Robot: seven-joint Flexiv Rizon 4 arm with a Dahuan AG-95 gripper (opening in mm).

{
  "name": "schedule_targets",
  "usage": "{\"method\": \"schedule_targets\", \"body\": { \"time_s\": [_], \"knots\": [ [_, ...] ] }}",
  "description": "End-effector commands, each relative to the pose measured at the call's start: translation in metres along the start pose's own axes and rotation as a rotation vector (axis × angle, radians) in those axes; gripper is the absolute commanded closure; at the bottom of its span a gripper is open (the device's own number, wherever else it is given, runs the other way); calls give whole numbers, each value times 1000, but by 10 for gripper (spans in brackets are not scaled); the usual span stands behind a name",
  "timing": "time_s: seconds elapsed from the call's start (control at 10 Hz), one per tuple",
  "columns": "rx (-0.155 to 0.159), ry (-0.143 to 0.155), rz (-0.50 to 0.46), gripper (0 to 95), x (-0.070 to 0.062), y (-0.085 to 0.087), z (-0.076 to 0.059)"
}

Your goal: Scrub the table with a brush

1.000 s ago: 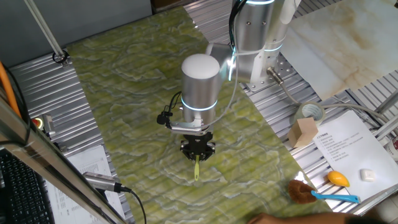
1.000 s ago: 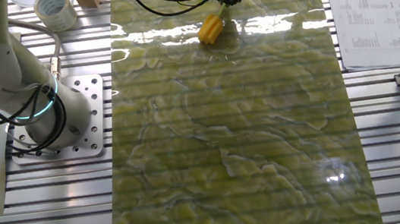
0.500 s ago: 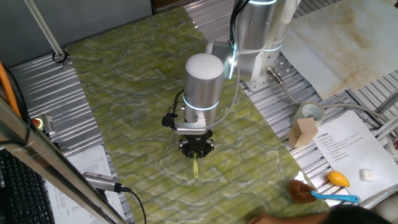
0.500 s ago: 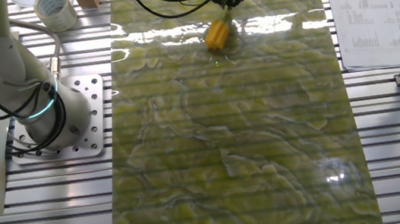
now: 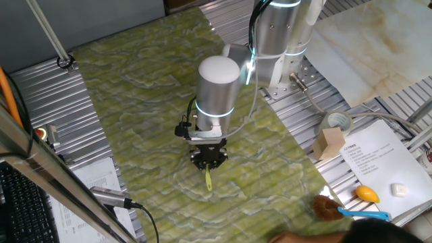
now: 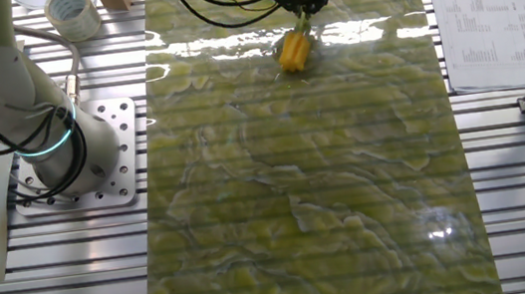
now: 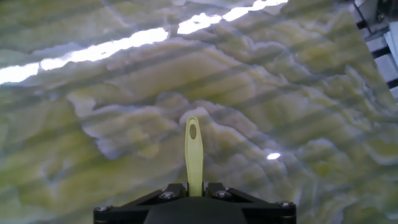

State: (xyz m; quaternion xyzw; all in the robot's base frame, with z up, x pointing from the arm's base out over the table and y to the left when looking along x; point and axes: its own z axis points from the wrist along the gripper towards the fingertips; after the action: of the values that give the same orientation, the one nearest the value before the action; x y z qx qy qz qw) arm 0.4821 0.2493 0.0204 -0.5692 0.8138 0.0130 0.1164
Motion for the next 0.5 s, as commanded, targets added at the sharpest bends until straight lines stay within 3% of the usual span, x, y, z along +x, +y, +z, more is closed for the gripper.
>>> {"method": "schedule_targets", "body": {
  "time_s": [0.1, 0.5],
  "knots": [
    [-4, 6, -42, 950, -1, -5, -4],
    [-28, -37, 43, 950, -1, -3, -2]
  ]
}}
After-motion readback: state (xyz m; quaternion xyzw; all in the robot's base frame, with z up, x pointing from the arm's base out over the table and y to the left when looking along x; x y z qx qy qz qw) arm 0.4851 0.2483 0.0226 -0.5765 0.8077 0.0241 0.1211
